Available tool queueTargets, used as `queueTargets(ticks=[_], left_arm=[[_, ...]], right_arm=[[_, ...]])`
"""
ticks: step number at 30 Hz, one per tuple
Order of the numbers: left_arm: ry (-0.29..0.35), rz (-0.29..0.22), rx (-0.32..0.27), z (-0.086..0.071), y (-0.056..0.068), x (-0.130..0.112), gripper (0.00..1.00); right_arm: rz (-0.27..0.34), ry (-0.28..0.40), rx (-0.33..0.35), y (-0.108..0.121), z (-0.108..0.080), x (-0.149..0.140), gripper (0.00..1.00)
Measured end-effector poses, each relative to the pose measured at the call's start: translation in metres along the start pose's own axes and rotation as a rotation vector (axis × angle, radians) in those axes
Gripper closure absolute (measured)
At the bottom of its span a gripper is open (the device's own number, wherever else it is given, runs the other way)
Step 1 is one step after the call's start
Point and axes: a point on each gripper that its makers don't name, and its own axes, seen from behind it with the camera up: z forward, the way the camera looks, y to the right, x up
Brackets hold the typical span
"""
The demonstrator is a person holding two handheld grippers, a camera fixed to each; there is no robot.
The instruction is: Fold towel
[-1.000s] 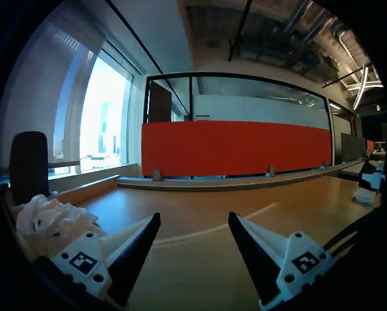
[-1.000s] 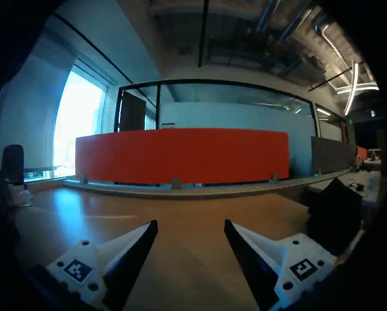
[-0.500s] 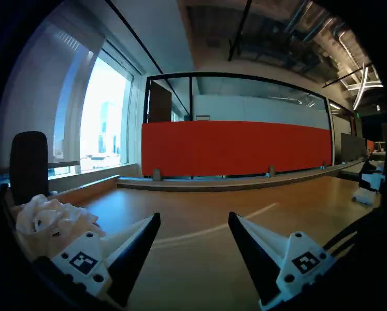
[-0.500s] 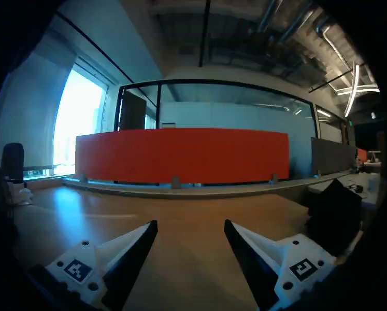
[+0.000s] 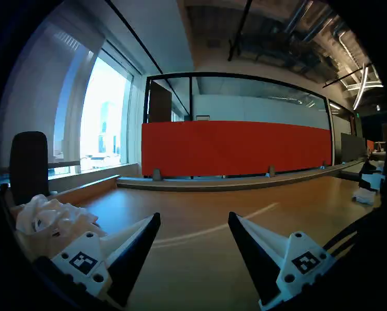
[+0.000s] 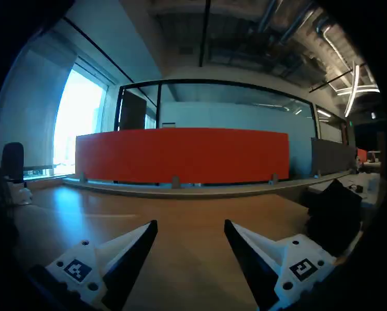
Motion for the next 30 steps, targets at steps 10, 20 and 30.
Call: queueTargets(ticks=[10,20,30], left_arm=[[0.000,0.000,0.000,-0.0002,0.0002,0.0000,0.03],[0.000,0.000,0.000,-0.0003,0.0002,0.0013,0.03],[-0.001,0.000,0.000,-0.0006,-0.0005,0.0031,0.03]], right_arm=[[0.000,0.000,0.000,0.0002,0.0003,-0.0002,0.00],[0.000,0.000,0.000,-0.0003,0.0005,0.0004,0.00],[0.000,0.000,0.000,0.0001,0.0003,0.0003,0.00]])
